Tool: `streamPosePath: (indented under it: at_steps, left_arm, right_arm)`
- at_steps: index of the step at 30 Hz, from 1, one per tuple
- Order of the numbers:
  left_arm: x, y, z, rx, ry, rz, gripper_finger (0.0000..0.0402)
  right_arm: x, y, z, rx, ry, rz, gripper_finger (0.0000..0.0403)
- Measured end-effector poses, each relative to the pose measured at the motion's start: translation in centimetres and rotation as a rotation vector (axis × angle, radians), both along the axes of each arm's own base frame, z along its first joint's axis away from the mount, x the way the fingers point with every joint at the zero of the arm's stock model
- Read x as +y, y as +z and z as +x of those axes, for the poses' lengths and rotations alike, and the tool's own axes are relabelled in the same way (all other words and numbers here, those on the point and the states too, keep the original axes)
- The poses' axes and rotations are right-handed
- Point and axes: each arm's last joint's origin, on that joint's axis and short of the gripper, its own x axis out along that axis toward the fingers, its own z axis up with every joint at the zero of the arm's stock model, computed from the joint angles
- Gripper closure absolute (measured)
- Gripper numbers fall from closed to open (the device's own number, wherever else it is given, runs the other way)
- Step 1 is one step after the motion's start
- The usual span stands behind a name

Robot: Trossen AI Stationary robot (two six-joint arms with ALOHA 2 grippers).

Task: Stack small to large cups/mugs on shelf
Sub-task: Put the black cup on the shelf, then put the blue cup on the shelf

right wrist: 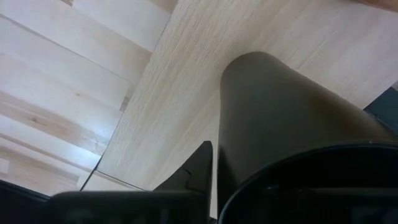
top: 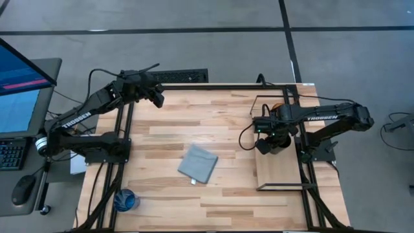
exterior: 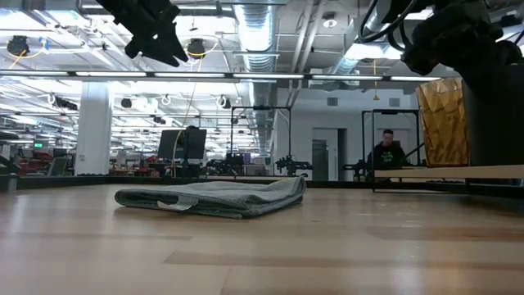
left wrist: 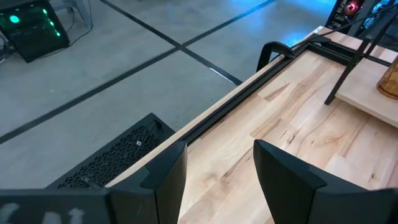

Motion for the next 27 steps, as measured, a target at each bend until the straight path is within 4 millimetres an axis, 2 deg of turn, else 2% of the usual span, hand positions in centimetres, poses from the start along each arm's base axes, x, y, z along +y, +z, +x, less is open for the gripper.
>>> streamPosePath:
  at_steps: [8, 13, 20, 27]
  left_arm:
    - [0.0, 0.0, 0.0, -0.005, 0.003, -0.005, 0.0223]
    - [0.0, 0.0, 0.0, -0.010, 0.006, -0.009, 0.0223]
    - [0.0, 0.0, 0.0, -0.012, 0.008, -0.010, 0.0223]
    - [0.0, 0.0, 0.0, -0.017, 0.011, -0.016, 0.0223]
  right_arm:
    - [0.0, 0.0, 0.0, 0.000, 0.000, 0.006, 0.0257]
    - [0.1, 0.2, 0.0, -0.002, -0.002, 0.049, 0.0227]
    - [0.1, 1.5, -0.2, 0.017, -0.005, 0.032, 0.0208]
    - [0.1, 3.7, -0.5, 0.015, -0.008, 0.027, 0.0209]
